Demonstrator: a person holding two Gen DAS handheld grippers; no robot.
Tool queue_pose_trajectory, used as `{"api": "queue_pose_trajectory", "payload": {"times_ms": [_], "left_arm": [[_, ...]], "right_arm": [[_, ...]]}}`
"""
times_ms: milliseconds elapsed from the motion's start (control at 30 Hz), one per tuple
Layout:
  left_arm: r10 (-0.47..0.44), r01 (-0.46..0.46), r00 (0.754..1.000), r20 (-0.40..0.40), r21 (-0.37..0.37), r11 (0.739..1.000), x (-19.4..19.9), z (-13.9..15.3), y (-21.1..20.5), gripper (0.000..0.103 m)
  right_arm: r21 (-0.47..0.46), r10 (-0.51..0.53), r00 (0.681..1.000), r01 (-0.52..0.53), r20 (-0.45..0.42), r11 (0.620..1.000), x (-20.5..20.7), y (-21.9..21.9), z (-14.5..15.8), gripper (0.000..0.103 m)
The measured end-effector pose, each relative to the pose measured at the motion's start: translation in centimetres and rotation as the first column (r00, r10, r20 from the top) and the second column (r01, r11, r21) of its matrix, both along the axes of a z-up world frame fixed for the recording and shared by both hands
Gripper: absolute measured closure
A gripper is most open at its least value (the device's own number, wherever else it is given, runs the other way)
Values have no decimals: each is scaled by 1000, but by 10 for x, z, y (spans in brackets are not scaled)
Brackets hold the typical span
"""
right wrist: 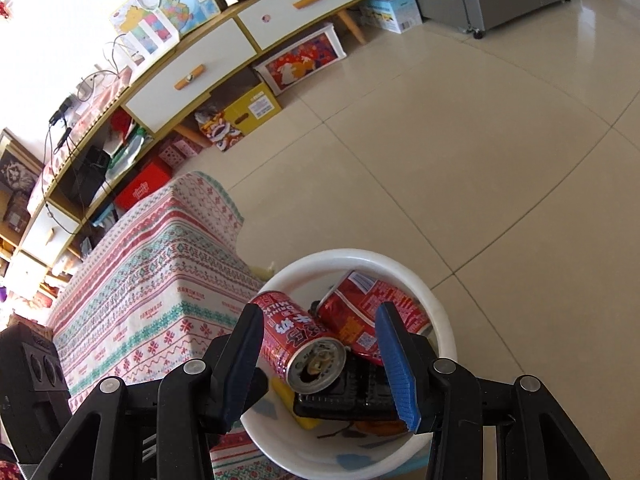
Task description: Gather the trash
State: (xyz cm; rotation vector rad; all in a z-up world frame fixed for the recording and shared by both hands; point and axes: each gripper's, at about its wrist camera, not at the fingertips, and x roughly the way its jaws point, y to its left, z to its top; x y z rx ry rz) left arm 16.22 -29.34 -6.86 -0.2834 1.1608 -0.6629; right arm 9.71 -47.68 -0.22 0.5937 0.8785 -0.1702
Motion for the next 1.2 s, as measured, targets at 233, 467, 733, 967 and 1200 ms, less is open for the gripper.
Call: {"api": "queue_pose_trajectory", "payload": {"times_ms": [233,467,733,967,1200], "left_arm": [[50,-53,997,62,37,998,-12,30,48,38],[88,-108,986,144,142,984,-46,56,96,32],[111,-184,954,279,251,950,-87,85,141,23],[87,-209,929,360,317,925,-128,97,166,17],[129,-282,897,423,322,904,-151,115,187,10]], "right_arm": [[-26,56,996,-54,71,998,-4,16,12,44],[-98,151,984,-141,96,985,-10,54,25,35],[-214,210,970,-180,122,960,-61,119,28,19],[-218,197,967,-160,163,963,-118,161,31,12],[-288,177,970,-125,164,949,-138,183,56,2]]}}
